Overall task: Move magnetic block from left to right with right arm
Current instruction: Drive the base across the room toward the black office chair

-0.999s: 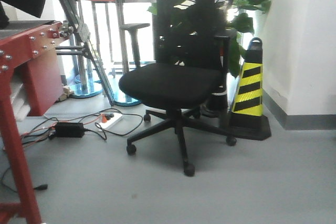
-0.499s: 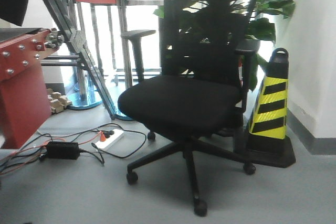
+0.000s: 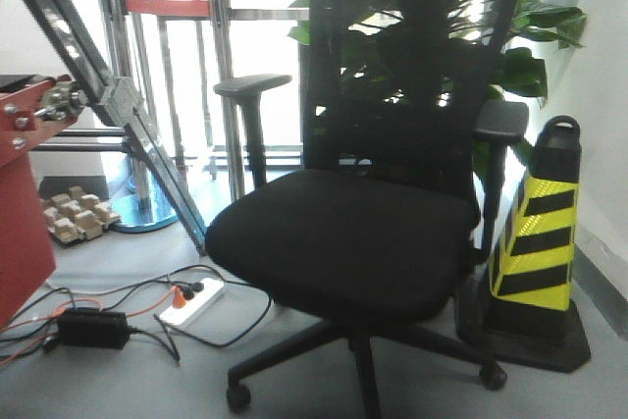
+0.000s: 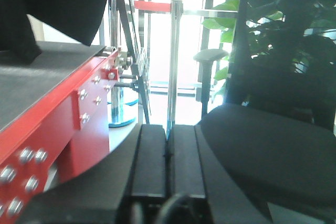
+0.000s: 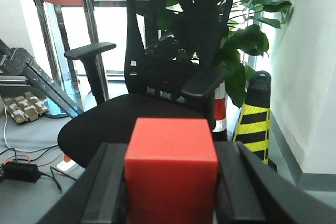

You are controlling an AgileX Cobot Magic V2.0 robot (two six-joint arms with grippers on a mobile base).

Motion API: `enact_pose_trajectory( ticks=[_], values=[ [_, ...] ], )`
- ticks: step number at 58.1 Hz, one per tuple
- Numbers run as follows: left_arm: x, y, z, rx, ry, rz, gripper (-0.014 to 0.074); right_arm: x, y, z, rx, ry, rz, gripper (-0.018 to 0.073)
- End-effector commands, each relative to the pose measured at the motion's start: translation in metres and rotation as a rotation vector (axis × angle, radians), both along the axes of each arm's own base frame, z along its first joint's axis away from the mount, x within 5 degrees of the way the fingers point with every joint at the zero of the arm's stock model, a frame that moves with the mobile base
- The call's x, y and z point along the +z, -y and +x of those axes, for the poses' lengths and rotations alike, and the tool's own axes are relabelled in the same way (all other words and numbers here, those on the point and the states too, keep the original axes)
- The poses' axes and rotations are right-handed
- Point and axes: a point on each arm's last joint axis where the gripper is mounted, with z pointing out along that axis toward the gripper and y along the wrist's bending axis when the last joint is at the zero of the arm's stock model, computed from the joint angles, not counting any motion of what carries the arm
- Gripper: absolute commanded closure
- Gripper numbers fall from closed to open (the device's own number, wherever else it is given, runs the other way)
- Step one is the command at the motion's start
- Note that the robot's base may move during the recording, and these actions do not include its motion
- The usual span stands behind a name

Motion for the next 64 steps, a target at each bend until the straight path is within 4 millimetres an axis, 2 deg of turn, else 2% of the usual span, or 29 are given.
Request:
enact_pose_trajectory(
  ticks=[1,64],
  values=[
    [0.0044,0.0002,-0.0008,-0.006,0.079,-0.011,0.0713,0.0164,0.0013,-0.0009,-0.015,0.099,0.006,0.0179],
    [0.0044,0.0002,-0.0008,-0.006,0.079,-0.011,0.0713,0.0164,0.0013,-0.0009,-0.015,0.099,0.006,0.0179]
  ],
)
